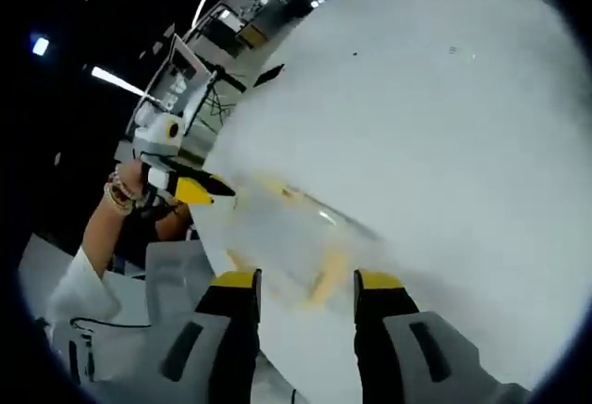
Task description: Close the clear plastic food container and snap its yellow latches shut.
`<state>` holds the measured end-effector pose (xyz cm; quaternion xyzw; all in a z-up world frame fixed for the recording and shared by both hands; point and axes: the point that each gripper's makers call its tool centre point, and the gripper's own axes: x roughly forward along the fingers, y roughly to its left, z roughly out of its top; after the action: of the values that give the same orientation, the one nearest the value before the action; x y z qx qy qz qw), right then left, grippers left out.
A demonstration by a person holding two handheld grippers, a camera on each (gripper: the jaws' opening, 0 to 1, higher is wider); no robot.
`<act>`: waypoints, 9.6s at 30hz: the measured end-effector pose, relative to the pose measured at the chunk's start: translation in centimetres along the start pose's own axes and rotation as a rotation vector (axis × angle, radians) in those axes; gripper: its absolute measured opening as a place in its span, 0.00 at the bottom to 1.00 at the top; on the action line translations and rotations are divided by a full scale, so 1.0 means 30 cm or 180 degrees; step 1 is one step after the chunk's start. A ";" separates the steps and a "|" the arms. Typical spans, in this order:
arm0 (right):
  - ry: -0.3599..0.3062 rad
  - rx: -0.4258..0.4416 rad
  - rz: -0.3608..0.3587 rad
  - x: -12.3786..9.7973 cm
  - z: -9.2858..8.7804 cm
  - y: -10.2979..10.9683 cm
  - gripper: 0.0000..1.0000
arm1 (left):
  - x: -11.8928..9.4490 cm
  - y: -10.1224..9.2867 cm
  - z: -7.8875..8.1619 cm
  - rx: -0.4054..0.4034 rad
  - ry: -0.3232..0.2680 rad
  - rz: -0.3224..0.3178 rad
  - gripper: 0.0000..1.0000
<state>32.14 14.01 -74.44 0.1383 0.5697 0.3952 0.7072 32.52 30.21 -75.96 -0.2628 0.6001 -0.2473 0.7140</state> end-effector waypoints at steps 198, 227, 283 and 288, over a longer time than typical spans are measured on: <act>0.1584 -0.2887 -0.0039 0.316 0.113 0.120 0.24 | 0.196 -0.177 -0.157 0.5324 -0.0368 0.0797 0.30; 0.1736 -0.2813 -0.0043 0.321 0.120 0.095 0.21 | 0.189 -0.155 -0.165 0.5391 -0.0369 0.0727 0.31; 0.1315 -0.2926 -0.0120 0.288 0.103 0.101 0.33 | 0.154 -0.138 -0.129 0.5092 -0.0351 0.0509 0.43; 0.1266 -0.2955 -0.0137 0.280 0.099 0.111 0.37 | 0.134 -0.133 -0.109 0.5036 -0.0388 0.0529 0.52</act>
<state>33.84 22.96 -77.21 -0.2805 0.4603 0.6109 0.5799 29.78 24.31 -76.67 0.3545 0.2241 -0.5310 0.7363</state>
